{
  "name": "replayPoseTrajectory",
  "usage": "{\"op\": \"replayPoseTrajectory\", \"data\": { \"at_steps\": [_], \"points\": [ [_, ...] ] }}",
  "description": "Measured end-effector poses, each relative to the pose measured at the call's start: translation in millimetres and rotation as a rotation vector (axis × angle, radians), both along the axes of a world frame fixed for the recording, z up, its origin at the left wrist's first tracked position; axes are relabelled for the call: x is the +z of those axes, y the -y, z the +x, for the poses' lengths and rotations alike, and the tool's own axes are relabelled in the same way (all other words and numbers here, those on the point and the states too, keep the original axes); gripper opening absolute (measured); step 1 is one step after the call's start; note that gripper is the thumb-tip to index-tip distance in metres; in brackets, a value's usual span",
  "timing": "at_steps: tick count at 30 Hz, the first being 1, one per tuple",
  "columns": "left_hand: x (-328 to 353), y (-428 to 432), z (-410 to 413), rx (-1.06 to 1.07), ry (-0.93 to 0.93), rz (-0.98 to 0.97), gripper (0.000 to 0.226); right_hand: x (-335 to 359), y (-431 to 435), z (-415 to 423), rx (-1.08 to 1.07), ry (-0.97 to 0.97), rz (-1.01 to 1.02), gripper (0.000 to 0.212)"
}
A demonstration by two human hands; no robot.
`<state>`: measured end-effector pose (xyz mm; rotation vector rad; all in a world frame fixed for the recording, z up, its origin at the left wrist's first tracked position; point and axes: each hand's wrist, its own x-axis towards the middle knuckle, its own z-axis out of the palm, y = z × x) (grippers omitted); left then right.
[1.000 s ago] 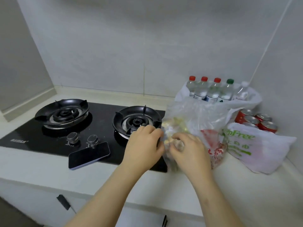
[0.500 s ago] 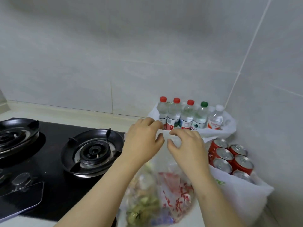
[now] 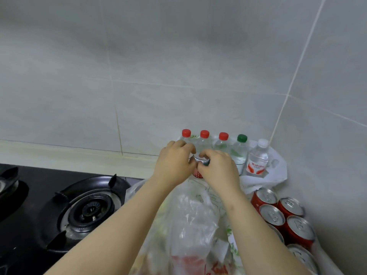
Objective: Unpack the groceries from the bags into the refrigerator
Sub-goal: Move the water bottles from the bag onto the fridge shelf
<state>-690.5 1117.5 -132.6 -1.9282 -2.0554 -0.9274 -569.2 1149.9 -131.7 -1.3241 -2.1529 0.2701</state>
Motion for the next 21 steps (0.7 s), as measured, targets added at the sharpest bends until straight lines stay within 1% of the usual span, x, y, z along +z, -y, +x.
{"op": "replayPoseTrajectory", "data": {
  "at_steps": [3,6,10,16,18,21],
  "points": [
    [0,-27,-12,0.025,-0.018,-0.088,0.029,3,-28,-9,-0.003,0.014,-0.019,0.027],
    [5,-53,-26,0.051,0.019,-0.146,0.030,7,-55,-18,-0.021,0.025,-0.005,0.027],
    [10,-82,-38,0.053,0.039,-0.176,0.041,7,-88,-25,-0.078,0.126,0.042,0.029],
    [-9,-121,-50,0.047,-0.113,-0.265,0.066,-8,-134,-44,-0.055,0.186,0.022,0.038],
    [-14,-129,-51,0.070,-0.133,-0.307,0.068,-12,-143,-47,-0.043,0.216,-0.017,0.044],
    [-16,-140,-52,0.080,-0.210,-0.368,0.067,-18,-152,-51,0.007,0.236,-0.102,0.053]
  ]
}}
